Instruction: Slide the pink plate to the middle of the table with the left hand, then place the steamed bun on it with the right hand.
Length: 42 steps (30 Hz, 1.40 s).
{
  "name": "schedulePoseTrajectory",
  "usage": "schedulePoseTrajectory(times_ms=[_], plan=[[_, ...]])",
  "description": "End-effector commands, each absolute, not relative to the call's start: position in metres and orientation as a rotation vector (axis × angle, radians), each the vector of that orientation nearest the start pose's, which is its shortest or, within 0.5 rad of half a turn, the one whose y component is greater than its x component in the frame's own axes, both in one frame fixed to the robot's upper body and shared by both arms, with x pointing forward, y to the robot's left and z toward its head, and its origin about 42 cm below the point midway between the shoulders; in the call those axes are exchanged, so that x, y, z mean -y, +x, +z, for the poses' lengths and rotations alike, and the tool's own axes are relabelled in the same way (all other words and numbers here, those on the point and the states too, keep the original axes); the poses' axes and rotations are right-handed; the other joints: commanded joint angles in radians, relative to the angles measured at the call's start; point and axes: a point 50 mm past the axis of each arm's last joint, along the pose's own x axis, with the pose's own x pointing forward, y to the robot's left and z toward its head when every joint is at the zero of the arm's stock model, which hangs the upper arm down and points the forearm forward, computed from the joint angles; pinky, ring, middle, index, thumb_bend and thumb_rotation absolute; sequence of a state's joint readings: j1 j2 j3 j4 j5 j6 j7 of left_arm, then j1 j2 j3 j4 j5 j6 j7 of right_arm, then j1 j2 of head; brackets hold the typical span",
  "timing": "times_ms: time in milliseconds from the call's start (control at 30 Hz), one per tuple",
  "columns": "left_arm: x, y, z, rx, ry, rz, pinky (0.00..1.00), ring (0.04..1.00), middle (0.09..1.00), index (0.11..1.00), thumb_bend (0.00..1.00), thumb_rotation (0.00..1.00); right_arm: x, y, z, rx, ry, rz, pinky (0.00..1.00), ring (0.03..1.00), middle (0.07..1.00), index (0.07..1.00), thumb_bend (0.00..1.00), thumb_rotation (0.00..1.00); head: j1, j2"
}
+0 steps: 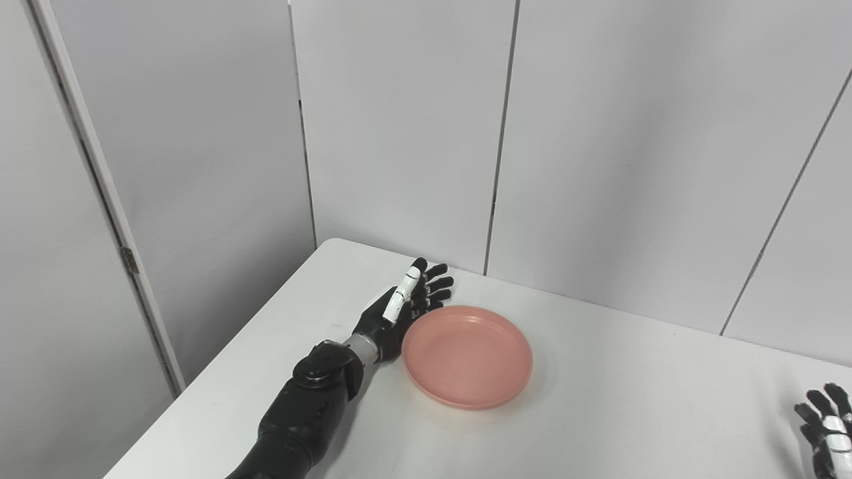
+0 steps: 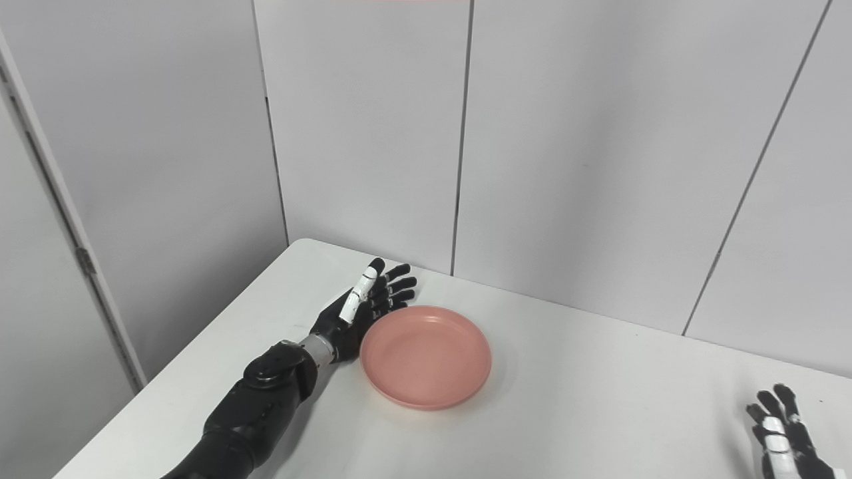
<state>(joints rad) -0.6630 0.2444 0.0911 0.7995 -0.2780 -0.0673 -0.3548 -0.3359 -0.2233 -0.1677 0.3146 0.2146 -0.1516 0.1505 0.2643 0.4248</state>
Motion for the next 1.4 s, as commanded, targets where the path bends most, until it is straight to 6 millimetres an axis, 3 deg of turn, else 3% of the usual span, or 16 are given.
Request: schedulePoseTrajectory(times_ms=[0,167,333,567,800,1067,1367], plan=[[-0.248,0.483,0.153,-0.019,-0.107,-0.348,0.96,0.944,0.924,0.907,0.72,0.99,0.301,0.39,0.155,0.217,0.02,0.017,1.0,0.944,0.964,0.991,0.61,0.82,-0.001,0.0],[-0.223,0.469,0.149,-0.008,-0.143,-0.351,0.93,0.934,0.925,0.916,0.68,1.0,0.293,0.39,0.157,0.231,0.003,0.008,1.0,0.93,0.957,0.985,0.53,0.78,-0.101,0.025],[-0.209,0.456,0.146,0.001,-0.175,-0.33,0.95,0.945,0.932,0.925,0.66,1.0,0.283,0.392,0.158,0.233,-0.013,0.017,1.0,0.928,0.949,0.975,0.59,0.73,-0.208,0.05],[-0.199,0.444,0.142,0.03,-0.197,-0.312,0.96,0.954,0.937,0.934,0.68,1.0,0.262,0.393,0.159,0.243,-0.029,0.008,0.94,0.898,0.917,0.949,0.59,0.74,-0.337,0.081],[-0.189,0.433,0.137,0.053,-0.194,-0.297,0.98,0.972,0.963,0.956,0.69,1.0,0.252,0.395,0.161,0.225,-0.041,0.017,0.93,0.903,0.923,0.939,0.65,0.77,-0.396,0.088],[-0.165,0.421,0.132,0.109,-0.212,-0.218,0.93,0.948,0.943,0.923,0.65,0.95,0.249,0.395,0.165,0.232,-0.038,0.031,0.92,0.914,0.927,0.943,0.62,0.76,-0.467,0.117],[-0.156,0.412,0.132,0.123,-0.197,-0.189,0.93,0.949,0.944,0.916,0.62,0.93,0.245,0.394,0.168,0.226,-0.057,0.025,0.95,0.915,0.925,0.951,0.66,0.77,-0.485,0.131]])
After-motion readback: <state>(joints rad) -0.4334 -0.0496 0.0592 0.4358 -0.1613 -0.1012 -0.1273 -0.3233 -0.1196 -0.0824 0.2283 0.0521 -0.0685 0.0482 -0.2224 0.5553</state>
